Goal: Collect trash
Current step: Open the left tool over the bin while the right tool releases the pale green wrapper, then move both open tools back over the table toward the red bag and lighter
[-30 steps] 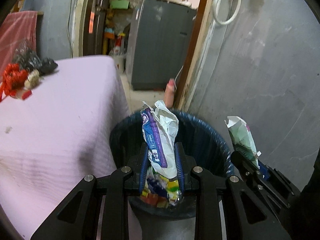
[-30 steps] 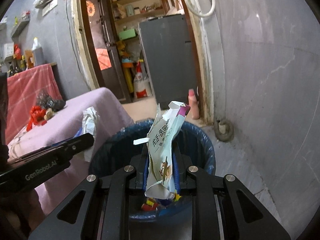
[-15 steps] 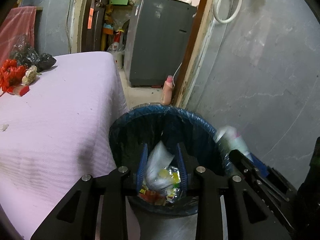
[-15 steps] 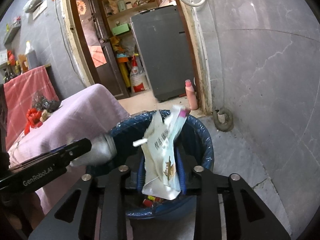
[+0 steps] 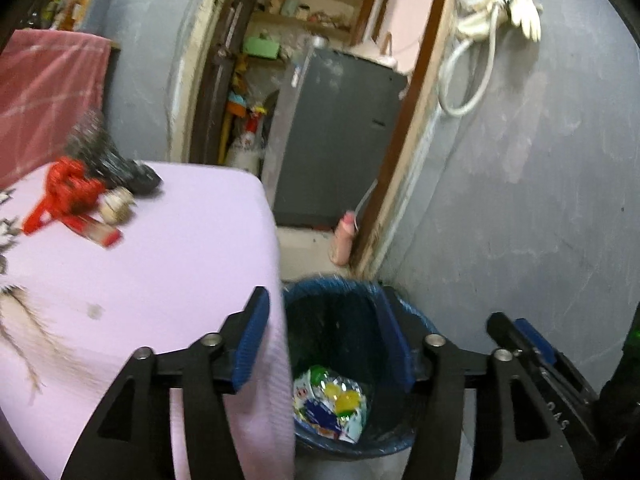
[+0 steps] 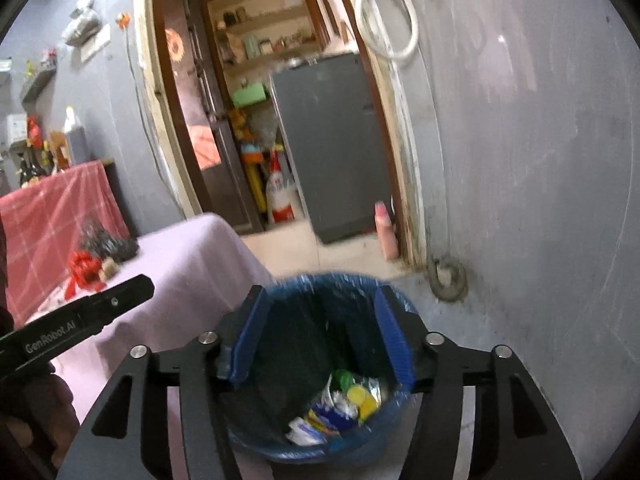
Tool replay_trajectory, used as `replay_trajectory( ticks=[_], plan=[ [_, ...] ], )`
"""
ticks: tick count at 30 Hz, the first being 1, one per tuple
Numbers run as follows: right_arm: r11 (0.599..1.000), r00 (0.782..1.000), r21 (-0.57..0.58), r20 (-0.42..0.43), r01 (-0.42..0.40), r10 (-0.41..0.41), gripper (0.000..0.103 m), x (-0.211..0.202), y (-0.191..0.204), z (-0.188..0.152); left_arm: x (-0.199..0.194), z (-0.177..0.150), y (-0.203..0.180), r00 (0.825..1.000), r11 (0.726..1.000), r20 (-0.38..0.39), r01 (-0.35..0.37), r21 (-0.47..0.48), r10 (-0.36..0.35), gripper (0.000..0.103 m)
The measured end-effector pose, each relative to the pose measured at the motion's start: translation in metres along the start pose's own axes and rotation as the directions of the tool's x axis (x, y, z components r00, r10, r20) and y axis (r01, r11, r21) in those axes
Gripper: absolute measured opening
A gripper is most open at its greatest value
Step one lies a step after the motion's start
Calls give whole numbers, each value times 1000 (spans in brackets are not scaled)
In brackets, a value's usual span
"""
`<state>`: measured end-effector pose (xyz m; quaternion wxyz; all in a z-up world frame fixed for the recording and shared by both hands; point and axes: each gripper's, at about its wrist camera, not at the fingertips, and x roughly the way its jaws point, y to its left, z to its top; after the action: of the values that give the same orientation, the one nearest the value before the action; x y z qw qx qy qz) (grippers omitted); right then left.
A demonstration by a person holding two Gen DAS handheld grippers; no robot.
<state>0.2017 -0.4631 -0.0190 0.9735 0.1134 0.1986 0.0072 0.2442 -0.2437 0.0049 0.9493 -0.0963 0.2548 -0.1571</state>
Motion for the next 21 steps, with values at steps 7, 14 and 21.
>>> replay_trajectory(
  ticks=[7,14,21],
  plan=[
    [999,995,-23,92,-32,34,82,-14,27,19,-37,23,30,992,998,103,-66,-14,68,82],
    [996,985,-59,153,-69,77,103,-19,62,27,-68,33,71,974,988,165,-148,-39,152,96],
    [986,974,-108,177,-124,142,103,-21,102,32,-95,35,120,951,971,193,-236,-41,240,97]
  ],
)
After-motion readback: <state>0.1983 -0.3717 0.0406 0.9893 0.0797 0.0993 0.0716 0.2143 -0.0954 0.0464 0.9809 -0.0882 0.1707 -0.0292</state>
